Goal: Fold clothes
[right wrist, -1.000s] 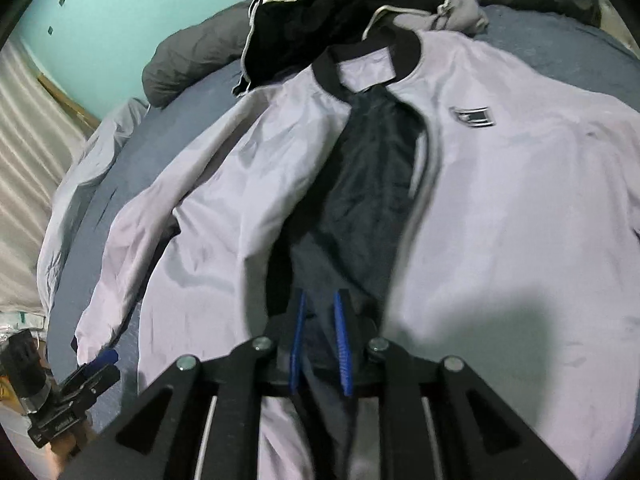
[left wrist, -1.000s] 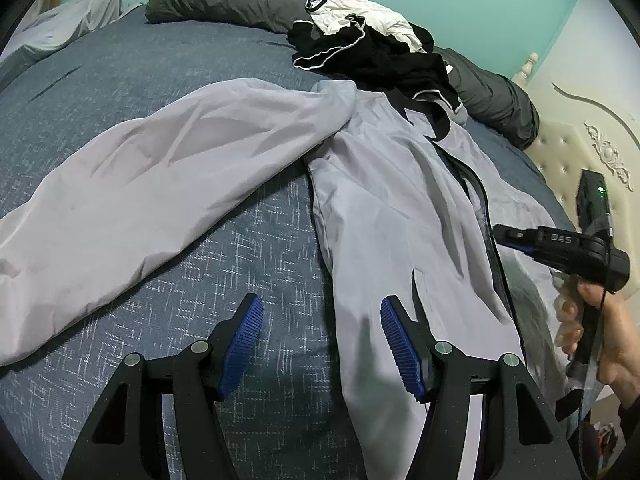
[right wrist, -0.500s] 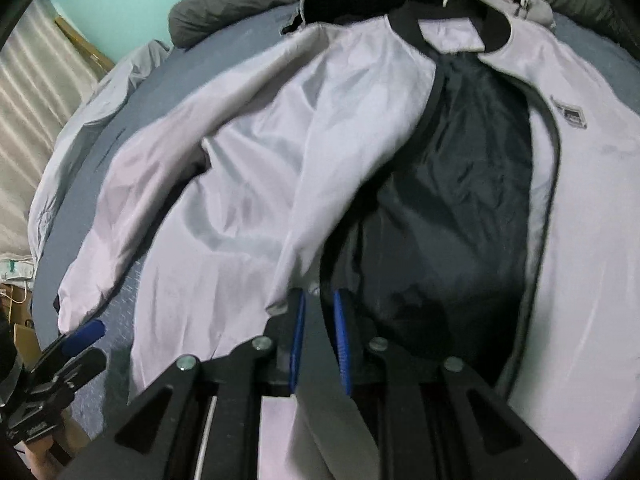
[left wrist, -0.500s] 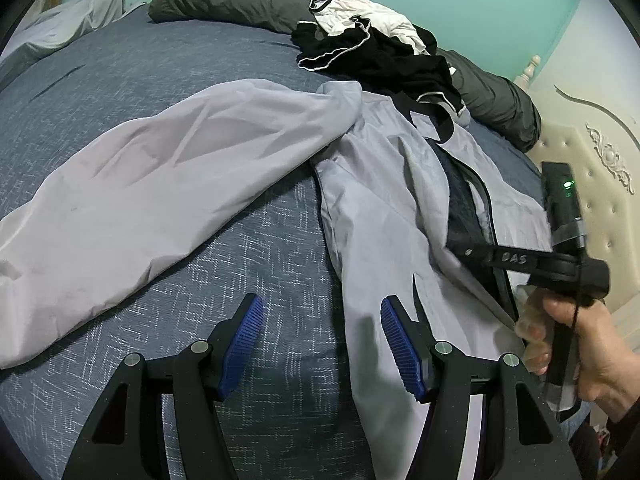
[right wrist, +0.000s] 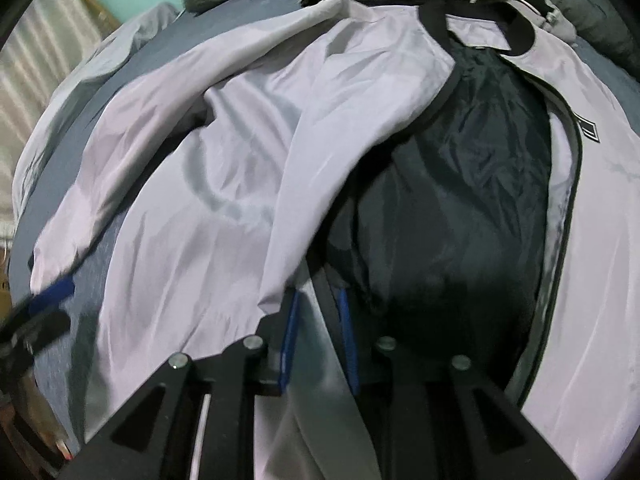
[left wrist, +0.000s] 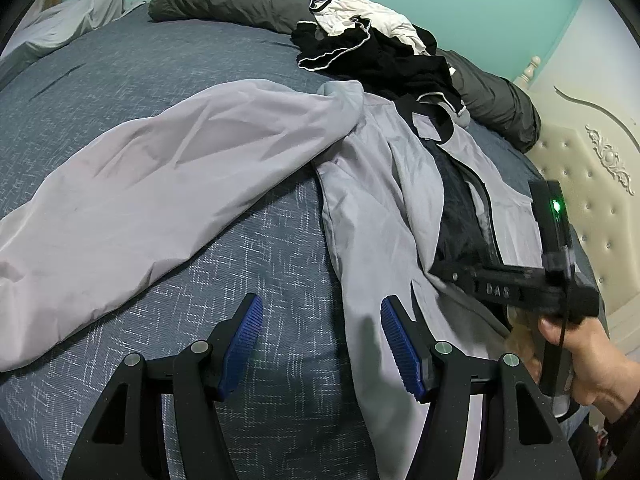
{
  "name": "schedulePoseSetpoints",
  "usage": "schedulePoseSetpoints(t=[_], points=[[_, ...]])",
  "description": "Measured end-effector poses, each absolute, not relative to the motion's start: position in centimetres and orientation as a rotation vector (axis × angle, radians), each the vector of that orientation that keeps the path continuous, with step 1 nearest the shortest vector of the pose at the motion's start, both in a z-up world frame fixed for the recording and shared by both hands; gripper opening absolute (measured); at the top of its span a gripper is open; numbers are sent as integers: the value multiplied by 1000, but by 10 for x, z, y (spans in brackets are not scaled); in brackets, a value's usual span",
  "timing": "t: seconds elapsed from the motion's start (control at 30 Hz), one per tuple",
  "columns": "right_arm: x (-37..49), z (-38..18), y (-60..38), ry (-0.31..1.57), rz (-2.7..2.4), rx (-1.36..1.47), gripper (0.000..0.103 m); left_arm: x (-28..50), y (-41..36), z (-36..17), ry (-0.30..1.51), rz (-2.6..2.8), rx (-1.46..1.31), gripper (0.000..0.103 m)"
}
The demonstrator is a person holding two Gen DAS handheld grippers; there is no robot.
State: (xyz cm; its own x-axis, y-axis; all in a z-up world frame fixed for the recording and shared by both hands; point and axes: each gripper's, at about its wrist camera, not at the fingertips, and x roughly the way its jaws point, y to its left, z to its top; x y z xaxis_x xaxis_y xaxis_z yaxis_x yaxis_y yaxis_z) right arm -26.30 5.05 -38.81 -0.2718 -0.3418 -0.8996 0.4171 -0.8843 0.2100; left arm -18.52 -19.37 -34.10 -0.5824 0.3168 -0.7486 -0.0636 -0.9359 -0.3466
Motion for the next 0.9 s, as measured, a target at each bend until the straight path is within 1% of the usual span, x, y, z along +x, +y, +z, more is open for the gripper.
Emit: schedulePoseSetpoints(t=[0.03, 0.17, 0.33, 0.4, 0.47, 0.53, 0.6, 0.8, 0.9], points=[[-260, -388, 52, 104, -2170, 1515, 20, -185, -194, -341, -420, 2583, -1305, 66], [-254, -386, 67, 46, -2109, 1527, 20, -186, -196, -340, -421, 2585, -1305, 66], [-246, -390, 72, 83, -2092, 1518, 20, -187, -193, -339, -411, 2577, -1301, 66], [-244, -390, 74, 72, -2101, 1510, 19, -186, -192, -339, -404, 2575, -1300, 66], [-240, -388, 75, 87, -2117, 1493, 14, -186, -193, -339, -404, 2575, -1303, 66], [-235, -384, 74, 117, -2134, 1474, 12, -186, -195, -338, -410, 2578, -1305, 66], [-232, -380, 77, 133, -2157, 1456, 10, -186, -196, -337, -416, 2580, -1301, 66], [-230, -356, 110, 79, -2290, 1402, 7, -188, -189, -334, -395, 2576, -1296, 66], [-220, -334, 123, 108, -2395, 1367, 7, -188, -185, -334, -382, 2572, -1302, 66]])
